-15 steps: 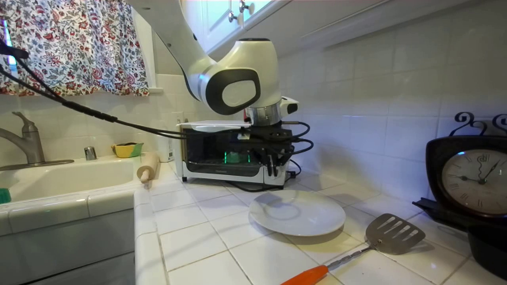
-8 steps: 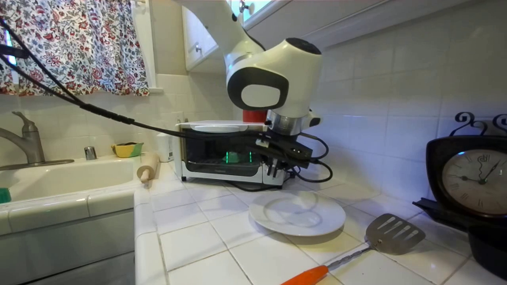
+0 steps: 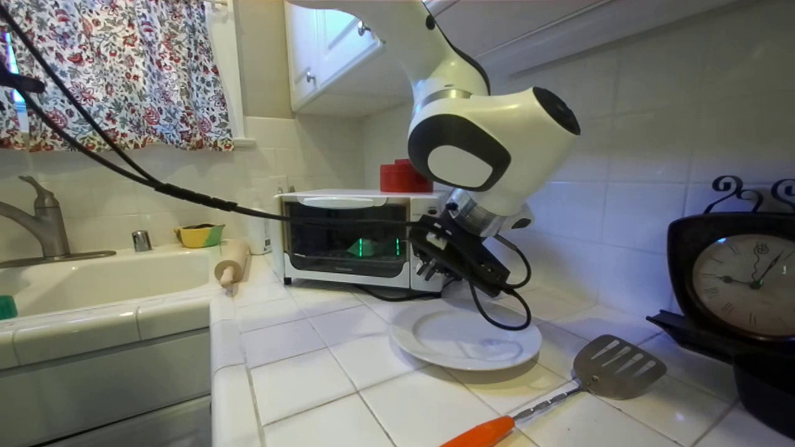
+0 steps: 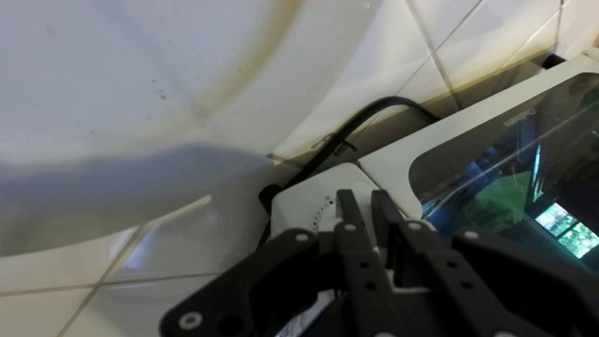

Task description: Close the door to the oven

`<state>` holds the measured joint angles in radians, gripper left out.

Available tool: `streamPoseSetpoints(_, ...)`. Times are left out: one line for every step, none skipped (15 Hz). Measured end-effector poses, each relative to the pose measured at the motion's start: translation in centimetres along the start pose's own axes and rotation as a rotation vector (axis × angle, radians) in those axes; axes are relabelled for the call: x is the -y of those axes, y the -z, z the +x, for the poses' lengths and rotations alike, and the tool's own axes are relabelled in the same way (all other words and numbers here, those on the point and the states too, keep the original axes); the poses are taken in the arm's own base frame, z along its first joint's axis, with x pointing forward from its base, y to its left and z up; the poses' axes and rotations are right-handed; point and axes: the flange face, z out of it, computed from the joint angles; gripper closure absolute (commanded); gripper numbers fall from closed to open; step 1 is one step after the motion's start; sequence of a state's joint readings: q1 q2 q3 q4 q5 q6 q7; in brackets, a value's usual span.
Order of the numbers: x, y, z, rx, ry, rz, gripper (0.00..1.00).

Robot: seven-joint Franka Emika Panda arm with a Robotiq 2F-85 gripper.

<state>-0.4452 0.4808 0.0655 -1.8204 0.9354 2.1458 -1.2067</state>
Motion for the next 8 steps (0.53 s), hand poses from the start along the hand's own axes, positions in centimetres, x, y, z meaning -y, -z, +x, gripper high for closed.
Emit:
streamPoseSetpoints(-0.5,0.0,-0.1,-0.002,-0.012,0.027,0.97)
streamPoseSetpoints(-0.8,0.0,-0.2,-0.004,-0.023,0.051,0.97)
streamPoseSetpoints(-1.2,0.0,-0.3,-0.007,-0.033,0.073,0.97)
streamPoseSetpoints(-1.6,-0.1,-0.4,-0.008,-0.042,0.093,0.97)
streamPoseSetpoints(-1.9,-0.1,-0.4,-0.010,-0.050,0.113,0.97)
streamPoseSetpoints(-2.2,-0.2,-0.5,-0.013,-0.059,0.133,0.97)
streamPoseSetpoints(-2.5,-0.2,-0.6,-0.017,-0.067,0.151,0.97)
streamPoseSetpoints(-2.8,-0.2,-0.7,-0.018,-0.073,0.168,0.97)
